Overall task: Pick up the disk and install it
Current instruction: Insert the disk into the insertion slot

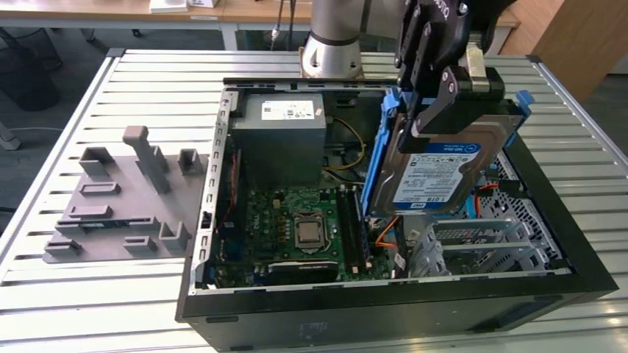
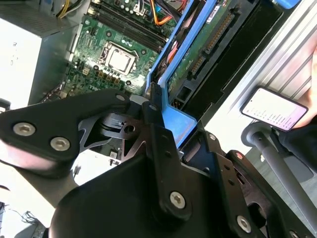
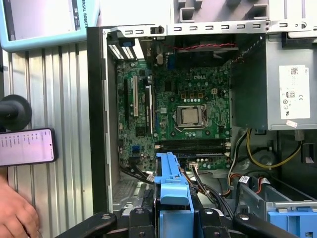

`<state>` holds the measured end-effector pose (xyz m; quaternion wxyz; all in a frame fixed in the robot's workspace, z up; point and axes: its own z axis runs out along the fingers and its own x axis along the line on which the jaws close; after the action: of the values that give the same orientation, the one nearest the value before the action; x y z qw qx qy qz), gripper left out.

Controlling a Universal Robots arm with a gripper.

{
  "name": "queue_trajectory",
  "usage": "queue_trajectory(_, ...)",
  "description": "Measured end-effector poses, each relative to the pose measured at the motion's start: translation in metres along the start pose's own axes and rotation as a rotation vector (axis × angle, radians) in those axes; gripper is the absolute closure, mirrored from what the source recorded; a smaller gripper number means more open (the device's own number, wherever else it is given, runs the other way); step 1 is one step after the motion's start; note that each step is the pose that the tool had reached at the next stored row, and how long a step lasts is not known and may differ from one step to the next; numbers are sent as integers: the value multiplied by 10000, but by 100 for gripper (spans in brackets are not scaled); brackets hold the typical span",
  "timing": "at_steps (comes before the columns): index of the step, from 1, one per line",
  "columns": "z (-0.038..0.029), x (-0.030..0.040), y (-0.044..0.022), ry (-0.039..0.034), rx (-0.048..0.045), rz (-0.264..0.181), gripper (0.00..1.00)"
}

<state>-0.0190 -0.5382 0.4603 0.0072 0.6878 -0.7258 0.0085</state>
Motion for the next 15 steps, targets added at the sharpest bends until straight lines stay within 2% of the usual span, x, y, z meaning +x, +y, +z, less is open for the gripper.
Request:
queue_trajectory(8, 15, 75, -32, -1, 0, 50, 64)
queue_trajectory(15, 15, 81, -34, 1, -1, 53, 64)
